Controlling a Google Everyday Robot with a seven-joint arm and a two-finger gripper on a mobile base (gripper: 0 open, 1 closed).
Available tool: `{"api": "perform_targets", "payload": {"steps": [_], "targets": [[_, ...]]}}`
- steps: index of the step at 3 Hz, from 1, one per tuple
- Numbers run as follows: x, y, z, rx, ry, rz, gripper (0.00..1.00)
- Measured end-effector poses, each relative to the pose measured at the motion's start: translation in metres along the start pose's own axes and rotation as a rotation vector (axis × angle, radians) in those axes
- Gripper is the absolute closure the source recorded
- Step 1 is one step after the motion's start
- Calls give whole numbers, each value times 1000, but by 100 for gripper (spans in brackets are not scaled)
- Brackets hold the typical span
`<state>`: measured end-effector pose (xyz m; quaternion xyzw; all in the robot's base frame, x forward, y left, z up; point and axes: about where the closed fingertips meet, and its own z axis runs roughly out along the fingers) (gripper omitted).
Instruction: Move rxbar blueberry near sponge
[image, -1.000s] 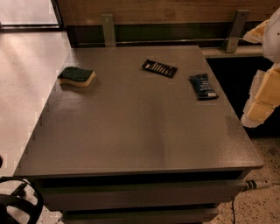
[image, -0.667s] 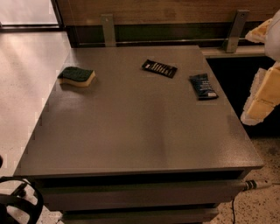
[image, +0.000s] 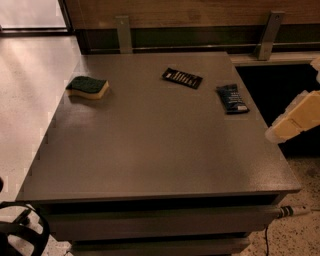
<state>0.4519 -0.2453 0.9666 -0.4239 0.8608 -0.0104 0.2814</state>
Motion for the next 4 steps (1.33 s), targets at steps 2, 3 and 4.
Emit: {"api": "perform_targets", "payload": {"steps": [2, 3, 4], "targets": [[-1, -40, 63, 117, -151, 385, 0], [-15, -69, 96, 136, -252, 495, 0], [-31, -88, 124, 130, -327, 562, 0]]}}
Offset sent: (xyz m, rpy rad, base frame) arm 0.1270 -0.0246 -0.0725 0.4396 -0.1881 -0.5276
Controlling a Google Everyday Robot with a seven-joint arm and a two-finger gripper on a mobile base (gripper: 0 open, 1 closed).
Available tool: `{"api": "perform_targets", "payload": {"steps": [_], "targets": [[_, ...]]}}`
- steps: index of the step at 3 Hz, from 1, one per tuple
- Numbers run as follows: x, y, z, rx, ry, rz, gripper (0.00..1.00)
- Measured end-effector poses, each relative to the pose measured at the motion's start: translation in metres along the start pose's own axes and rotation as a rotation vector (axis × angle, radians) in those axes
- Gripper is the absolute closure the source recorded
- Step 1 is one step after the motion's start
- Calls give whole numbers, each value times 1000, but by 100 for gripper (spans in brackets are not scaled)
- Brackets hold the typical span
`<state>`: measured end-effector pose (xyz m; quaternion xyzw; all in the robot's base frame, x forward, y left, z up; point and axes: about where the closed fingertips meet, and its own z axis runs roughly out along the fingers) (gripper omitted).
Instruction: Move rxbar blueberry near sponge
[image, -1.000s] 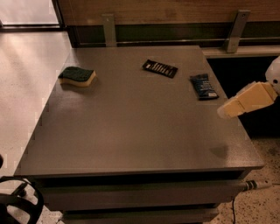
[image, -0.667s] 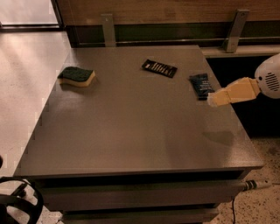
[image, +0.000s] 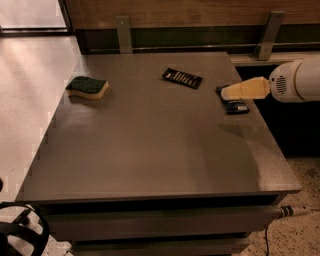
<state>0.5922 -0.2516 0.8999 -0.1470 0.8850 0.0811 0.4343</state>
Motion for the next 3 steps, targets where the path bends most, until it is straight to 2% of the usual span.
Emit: {"api": "perform_targets", "payload": {"steps": [1, 3], "targets": [[2, 0, 24, -24, -27, 63, 0], [15, 10, 65, -84, 13, 115, 0]]}}
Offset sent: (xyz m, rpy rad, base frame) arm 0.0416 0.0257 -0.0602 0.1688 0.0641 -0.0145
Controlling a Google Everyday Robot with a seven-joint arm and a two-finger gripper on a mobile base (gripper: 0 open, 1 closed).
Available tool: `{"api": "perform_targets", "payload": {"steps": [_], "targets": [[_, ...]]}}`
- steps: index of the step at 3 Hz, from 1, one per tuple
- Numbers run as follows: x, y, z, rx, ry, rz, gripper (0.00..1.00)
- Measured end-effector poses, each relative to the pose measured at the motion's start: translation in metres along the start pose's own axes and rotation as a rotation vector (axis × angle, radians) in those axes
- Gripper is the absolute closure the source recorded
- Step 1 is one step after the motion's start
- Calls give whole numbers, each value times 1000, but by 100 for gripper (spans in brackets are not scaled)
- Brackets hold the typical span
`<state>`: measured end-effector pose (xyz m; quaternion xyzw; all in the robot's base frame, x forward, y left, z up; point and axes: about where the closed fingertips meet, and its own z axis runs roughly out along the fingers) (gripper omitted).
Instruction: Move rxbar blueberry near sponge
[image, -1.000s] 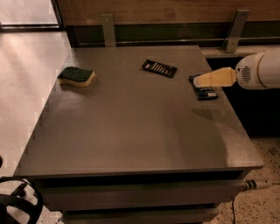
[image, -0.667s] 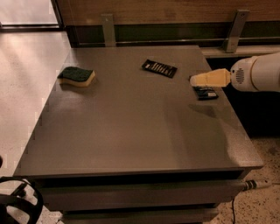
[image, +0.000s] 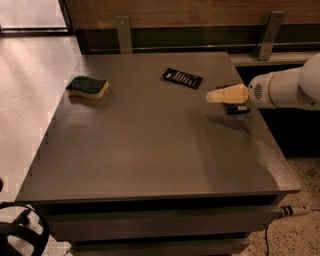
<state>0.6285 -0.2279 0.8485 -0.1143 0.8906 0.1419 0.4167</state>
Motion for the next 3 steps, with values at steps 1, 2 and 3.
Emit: {"api": "perform_targets", "payload": {"steps": [1, 2, 3], "targets": [[4, 1, 17, -15, 31, 2, 0], [12, -2, 29, -19, 67, -1, 0], [16, -6, 35, -13, 93, -9, 0]]}}
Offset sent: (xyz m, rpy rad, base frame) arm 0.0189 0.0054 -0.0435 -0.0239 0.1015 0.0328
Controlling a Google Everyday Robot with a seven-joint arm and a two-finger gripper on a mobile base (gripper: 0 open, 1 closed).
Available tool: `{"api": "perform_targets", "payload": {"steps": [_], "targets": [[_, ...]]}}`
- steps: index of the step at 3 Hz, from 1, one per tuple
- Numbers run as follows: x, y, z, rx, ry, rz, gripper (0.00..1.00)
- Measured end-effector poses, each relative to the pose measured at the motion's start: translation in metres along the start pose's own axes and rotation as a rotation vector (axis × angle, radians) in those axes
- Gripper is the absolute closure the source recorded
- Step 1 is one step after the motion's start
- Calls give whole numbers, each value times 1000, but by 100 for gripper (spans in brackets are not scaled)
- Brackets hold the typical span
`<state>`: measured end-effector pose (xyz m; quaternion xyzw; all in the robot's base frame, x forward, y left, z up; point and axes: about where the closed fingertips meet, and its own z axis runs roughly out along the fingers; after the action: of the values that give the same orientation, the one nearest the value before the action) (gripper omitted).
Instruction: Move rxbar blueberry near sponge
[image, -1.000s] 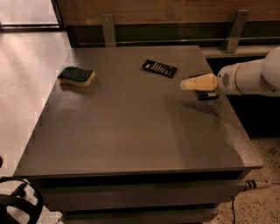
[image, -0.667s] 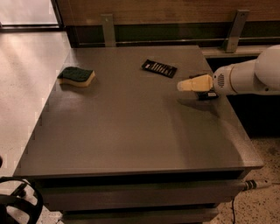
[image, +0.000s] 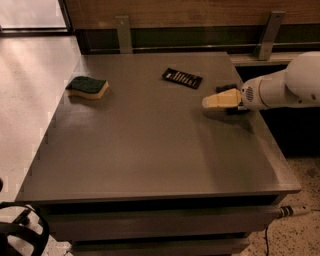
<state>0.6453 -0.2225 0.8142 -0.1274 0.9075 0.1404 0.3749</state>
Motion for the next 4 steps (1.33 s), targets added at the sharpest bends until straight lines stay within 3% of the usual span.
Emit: {"api": "perform_targets", "payload": {"steps": [1, 4], "targets": [[3, -3, 4, 15, 22, -13, 17], [3, 0, 6, 11, 24, -16, 88]]}}
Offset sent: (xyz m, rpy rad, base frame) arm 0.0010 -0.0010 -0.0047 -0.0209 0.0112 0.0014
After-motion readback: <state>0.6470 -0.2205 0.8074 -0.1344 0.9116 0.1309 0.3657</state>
